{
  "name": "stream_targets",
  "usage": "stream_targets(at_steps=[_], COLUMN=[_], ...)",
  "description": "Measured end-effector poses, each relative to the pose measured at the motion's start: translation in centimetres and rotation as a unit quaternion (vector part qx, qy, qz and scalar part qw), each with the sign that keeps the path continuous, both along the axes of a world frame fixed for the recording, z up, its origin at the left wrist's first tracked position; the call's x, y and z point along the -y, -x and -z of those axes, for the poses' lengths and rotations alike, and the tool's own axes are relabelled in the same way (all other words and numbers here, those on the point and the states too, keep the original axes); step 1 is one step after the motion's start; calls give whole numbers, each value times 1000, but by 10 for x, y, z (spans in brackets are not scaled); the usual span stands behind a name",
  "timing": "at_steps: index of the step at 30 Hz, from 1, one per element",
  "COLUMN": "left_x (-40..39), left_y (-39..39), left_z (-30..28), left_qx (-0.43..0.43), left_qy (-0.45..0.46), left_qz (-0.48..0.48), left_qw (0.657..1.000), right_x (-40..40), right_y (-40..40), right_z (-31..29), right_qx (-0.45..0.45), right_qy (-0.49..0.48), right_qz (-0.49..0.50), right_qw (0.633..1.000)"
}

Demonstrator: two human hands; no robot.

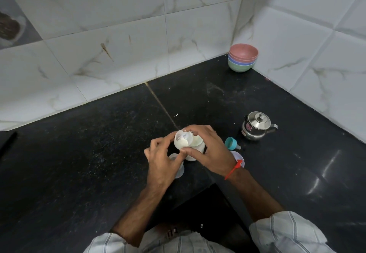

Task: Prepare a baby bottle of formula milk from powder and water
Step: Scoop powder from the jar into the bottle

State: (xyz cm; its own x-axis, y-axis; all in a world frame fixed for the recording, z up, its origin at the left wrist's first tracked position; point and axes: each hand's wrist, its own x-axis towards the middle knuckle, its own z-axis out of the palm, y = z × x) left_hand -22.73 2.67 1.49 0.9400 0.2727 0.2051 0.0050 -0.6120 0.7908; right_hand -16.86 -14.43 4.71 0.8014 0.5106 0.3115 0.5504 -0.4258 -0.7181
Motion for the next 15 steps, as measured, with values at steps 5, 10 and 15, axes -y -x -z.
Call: stream_targets(at_steps=[5, 10, 15], left_x=[2, 4, 2], left_y=[0, -3, -2], left_z=[4, 1, -9], left_qx=[-10, -23, -22], left_qy=[6, 6, -23], left_qz=[11, 28, 68], left_qw=[1000, 999, 997], right_x=[9, 11, 17], right_y=[1, 2, -1], right_z=[3, 2, 3], right_qx=[16, -56, -40], right_qy=[28, -1, -60], right_qz=[12, 12, 69], right_qw=[999, 998, 995])
